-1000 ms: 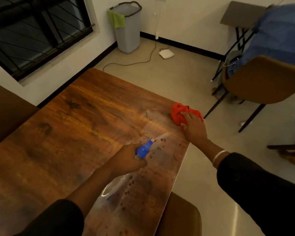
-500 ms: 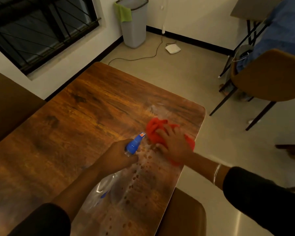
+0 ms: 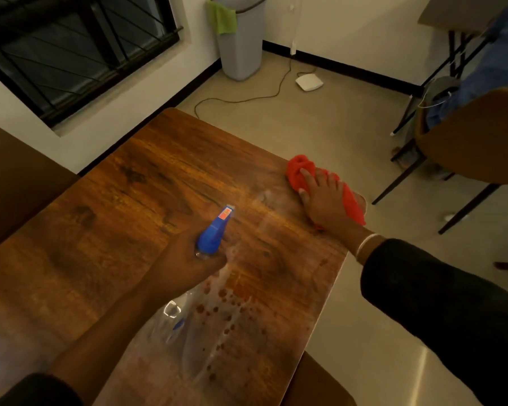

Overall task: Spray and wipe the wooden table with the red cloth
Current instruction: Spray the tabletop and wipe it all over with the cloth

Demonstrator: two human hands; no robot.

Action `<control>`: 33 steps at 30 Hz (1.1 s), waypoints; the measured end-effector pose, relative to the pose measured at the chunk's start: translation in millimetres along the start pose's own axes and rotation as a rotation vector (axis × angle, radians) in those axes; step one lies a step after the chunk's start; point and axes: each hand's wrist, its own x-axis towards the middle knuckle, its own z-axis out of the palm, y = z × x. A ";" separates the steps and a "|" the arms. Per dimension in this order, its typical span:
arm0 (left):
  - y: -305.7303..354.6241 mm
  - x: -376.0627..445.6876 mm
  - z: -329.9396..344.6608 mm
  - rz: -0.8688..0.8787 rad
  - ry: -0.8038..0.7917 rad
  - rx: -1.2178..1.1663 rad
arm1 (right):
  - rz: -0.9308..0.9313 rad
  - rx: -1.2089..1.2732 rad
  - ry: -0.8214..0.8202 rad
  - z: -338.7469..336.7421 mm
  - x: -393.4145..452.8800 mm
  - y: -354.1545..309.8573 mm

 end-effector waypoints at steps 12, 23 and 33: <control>31.2 66.4 -10.9 0.077 0.024 0.040 | -0.857 -0.142 -0.098 71.8 -74.6 -74.6; 26.3 73.8 -17.4 0.047 0.098 -0.021 | -0.542 0.045 -0.072 65.8 -42.7 -119.2; 23.0 79.0 -9.0 0.071 0.063 -0.032 | -0.331 -0.004 -0.054 8.2 59.3 -25.6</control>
